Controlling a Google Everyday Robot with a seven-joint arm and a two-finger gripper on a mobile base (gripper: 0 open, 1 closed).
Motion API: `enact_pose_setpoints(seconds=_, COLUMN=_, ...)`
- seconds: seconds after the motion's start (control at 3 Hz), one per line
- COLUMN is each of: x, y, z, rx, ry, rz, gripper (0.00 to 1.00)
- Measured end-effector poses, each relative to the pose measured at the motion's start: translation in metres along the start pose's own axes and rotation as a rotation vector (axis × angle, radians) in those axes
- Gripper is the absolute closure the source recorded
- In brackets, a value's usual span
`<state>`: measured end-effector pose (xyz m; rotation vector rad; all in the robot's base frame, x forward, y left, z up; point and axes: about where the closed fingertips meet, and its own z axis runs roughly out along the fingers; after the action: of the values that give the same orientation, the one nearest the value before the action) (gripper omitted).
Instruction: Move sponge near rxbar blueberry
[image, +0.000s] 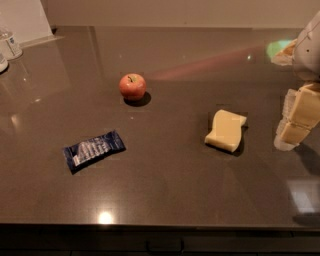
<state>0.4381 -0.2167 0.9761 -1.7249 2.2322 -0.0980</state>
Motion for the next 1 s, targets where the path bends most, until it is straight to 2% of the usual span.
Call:
enact_pose_setpoints(seconds=0.33, x=-0.002, y=0.0, z=0.002, rx=0.005, ry=-0.01, rz=-0.002, gripper=0.0)
enact_pose_setpoints(seconds=1.0, x=-0.007, y=-0.011, z=0.049, rx=-0.008, ry=-0.064, rz=0.062, gripper=0.0)
